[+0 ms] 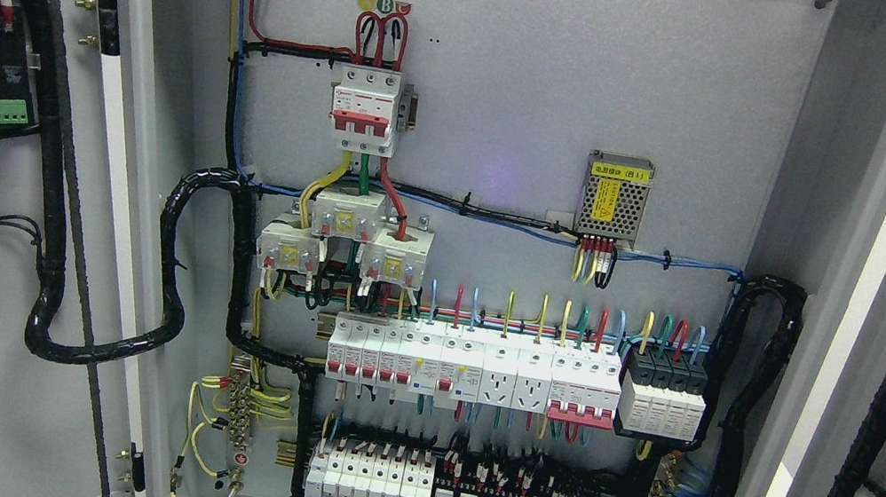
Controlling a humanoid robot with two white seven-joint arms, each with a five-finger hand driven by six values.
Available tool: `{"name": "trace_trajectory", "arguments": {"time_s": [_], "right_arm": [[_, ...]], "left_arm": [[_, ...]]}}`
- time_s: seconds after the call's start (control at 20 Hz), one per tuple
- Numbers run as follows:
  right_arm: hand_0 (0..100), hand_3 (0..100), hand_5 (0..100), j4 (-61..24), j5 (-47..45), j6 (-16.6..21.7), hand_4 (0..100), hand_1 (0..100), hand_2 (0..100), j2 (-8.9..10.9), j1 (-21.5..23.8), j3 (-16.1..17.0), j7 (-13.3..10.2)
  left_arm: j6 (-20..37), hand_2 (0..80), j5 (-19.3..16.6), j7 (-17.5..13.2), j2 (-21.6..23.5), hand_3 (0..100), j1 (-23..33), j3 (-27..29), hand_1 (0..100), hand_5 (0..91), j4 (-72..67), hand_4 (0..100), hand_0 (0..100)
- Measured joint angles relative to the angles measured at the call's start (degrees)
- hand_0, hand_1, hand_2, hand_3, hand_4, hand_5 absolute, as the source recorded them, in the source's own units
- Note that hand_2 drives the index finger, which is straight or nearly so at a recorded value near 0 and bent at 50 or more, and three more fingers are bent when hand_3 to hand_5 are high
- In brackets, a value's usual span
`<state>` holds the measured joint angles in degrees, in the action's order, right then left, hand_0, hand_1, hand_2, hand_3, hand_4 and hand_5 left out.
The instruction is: Open door with both hands
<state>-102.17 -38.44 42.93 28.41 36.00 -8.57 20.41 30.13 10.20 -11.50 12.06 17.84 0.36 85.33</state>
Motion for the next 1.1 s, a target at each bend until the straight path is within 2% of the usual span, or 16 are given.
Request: {"name": "trace_trajectory", "arguments": {"time_s": [0.15, 0.3, 0.75, 0.95, 1.1], "right_arm": [[38, 0, 0, 2.8, 0.8, 0.2, 0, 0, 0, -0.12, 2.2, -2.8, -0.1], [38, 0, 0, 5.3, 1.3, 0.3, 0, 0, 0, -0.22, 4.9, -5.1, -0.1], [38, 0, 0, 12.8, 1.8, 1.6, 0, 0, 0, -0.37, 14.2, -8.7, -0.3], [38, 0, 0, 18.4, 1.9, 1.7, 0, 0, 0, -0.67, 15.8, -9.7, -0.2], [38, 0, 0, 23.8, 2.7, 1.5, 0, 0, 0, -1.43, 15.4, -10.4, -0.1]], "left_arm": [[-3.6, 0.0, -0.7, 0.0, -2.1, 0, 1.3, -1.0, 0, 0.0, -3.5, 0, 0], [-4.9, 0.0, -1.3, 0.0, -3.8, 0, 3.2, -1.9, 0, 0.0, -7.0, 0, 0], [-5.8, 0.0, -2.4, 0.1, -6.4, 0, 6.8, -3.7, 0, 0.0, -18.7, 0, 0], [-5.8, 0.0, -2.6, -0.2, -7.1, 0, 7.0, -4.4, 0, 0.0, -24.8, 0, 0], [-5.9, 0.0, -2.7, -0.6, -8.1, 0, 6.0, -4.9, 0, 0.0, -30.5, 0, 0]]}}
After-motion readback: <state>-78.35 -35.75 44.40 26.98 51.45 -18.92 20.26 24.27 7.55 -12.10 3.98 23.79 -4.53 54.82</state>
